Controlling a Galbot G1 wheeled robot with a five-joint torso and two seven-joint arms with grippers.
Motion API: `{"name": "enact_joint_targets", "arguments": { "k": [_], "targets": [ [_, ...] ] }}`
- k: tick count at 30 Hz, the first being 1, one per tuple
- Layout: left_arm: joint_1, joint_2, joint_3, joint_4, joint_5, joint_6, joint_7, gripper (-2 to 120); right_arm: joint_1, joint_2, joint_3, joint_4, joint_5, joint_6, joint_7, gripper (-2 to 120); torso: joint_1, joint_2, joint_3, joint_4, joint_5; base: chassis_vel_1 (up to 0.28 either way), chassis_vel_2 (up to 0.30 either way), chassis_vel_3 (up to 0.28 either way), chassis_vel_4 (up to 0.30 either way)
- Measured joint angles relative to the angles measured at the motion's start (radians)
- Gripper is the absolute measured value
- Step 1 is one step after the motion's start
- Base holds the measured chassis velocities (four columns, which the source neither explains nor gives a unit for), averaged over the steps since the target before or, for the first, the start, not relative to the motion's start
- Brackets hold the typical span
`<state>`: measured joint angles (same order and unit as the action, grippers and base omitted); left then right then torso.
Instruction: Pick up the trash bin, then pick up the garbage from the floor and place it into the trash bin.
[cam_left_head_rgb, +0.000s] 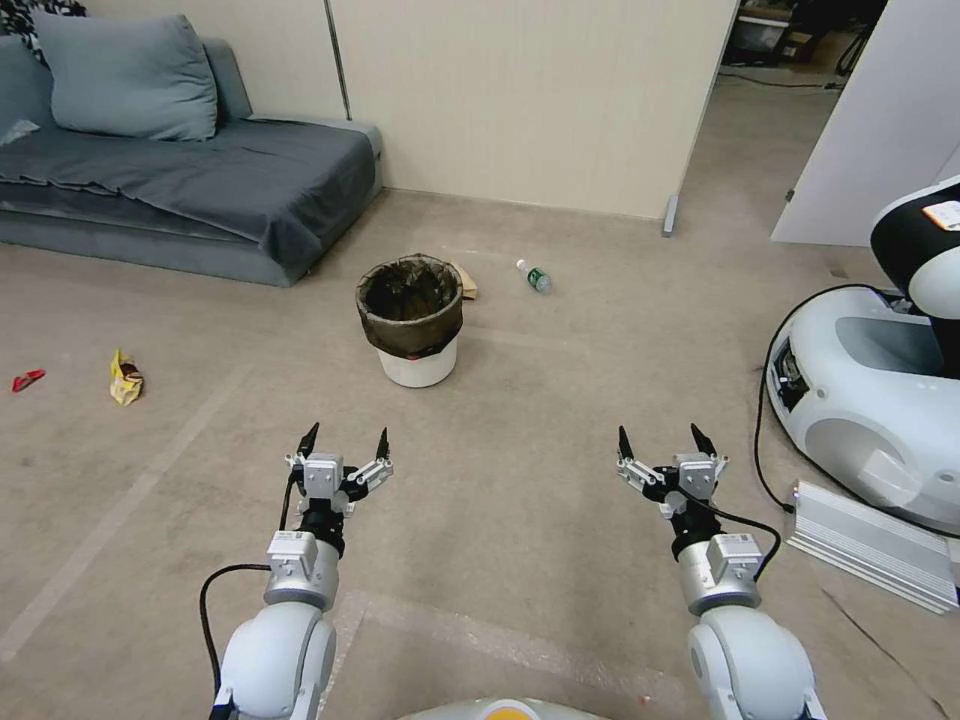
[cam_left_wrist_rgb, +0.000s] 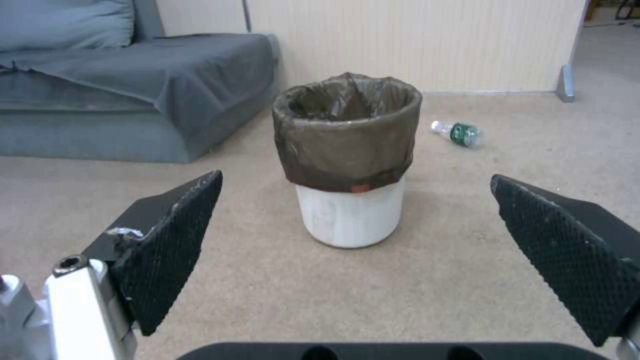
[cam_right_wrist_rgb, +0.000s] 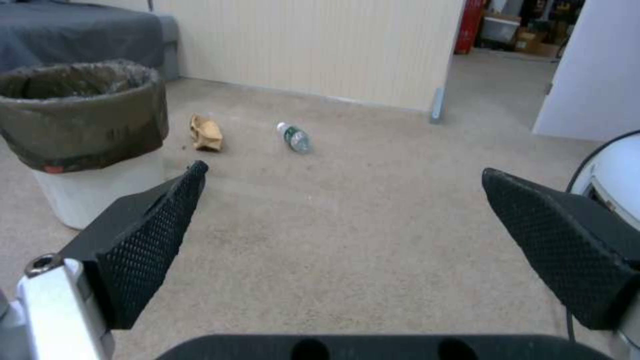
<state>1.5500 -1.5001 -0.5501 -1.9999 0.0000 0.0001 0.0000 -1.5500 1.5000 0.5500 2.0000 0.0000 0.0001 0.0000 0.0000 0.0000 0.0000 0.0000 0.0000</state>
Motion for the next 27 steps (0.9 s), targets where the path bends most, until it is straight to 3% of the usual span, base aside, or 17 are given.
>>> {"name": "enact_joint_targets", "arguments": {
  "k": [20,22,27],
  "targets": [
    [0.013,0.001,-0.003,-0.020,0.001,0.008,-0.002,100,-0.006,0.002,0.004,0.006,0.000,0.000,0.000,100,0.000,0.000,0.000,-0.0004,-0.0002,0.000,0.000,0.000,0.000],
    [0.094,0.006,-0.033,-0.134,0.011,0.067,-0.020,100,-0.080,0.028,0.050,0.098,0.008,0.000,0.000,100,0.000,0.000,0.000,0.0002,-0.0002,0.000,0.000,0.000,0.000],
    [0.167,0.011,-0.058,-0.236,0.022,0.121,-0.037,100,-0.173,0.060,0.107,0.211,0.019,0.002,0.001,100,0.000,0.000,0.000,-0.0002,-0.0001,0.000,0.000,0.000,0.000]
  ]
}}
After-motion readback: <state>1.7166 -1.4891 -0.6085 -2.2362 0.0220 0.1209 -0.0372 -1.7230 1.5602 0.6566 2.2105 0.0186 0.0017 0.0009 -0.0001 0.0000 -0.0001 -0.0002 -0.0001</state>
